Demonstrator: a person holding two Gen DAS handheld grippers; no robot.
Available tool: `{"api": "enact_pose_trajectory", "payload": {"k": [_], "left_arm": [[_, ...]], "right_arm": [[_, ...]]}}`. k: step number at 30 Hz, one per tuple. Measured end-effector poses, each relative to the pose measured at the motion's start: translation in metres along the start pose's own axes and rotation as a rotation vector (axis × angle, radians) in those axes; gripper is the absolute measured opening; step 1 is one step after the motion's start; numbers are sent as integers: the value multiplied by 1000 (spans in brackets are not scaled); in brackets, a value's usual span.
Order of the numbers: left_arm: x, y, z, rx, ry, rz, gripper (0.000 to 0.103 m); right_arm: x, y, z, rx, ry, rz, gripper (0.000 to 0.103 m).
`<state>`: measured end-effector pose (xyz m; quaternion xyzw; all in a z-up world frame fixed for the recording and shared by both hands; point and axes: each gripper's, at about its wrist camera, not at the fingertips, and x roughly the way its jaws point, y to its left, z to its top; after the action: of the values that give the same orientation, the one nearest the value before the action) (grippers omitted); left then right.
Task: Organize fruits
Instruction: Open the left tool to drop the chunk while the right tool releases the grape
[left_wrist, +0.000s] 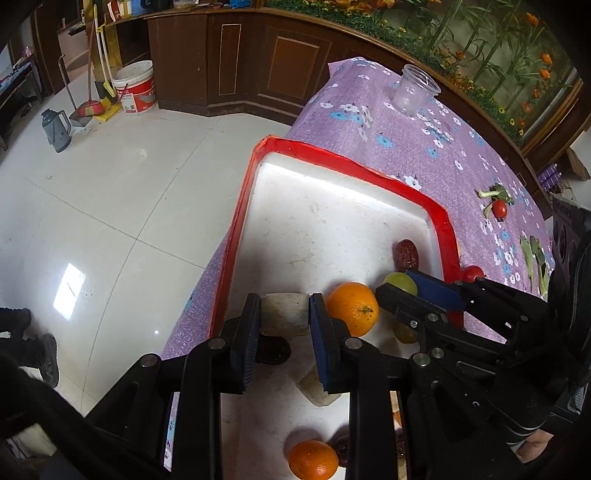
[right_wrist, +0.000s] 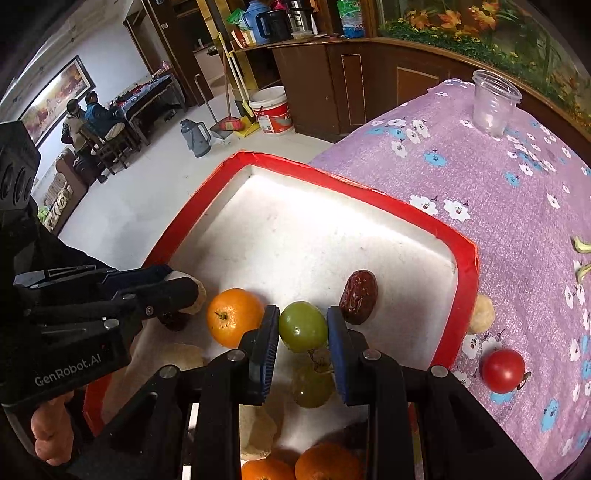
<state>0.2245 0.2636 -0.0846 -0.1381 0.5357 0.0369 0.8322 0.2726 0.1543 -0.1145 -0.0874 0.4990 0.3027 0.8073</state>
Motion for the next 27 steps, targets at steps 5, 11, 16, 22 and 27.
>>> {"api": "enact_pose_trajectory", "payload": {"k": [5,11,16,22,27], "left_arm": [[3,1,-1,-1,0,5,24],[3,1,-1,-3,-4,0,24],[1,-1,-1,3,-10,-1,24],[-17,-3,0,-11,-57,-22,41],[-38,-14,-4,-3,-91,-24,41]], "right_arm": [[2,3,-1,-8,5,-15,28],[2,2,0,-6,-2,-21,28],[-3,1,-2,6,-12,-6,29],[-26,-5,-2,27,-53,35,37],[-61,-14,-9,73,-99,74,39]]}}
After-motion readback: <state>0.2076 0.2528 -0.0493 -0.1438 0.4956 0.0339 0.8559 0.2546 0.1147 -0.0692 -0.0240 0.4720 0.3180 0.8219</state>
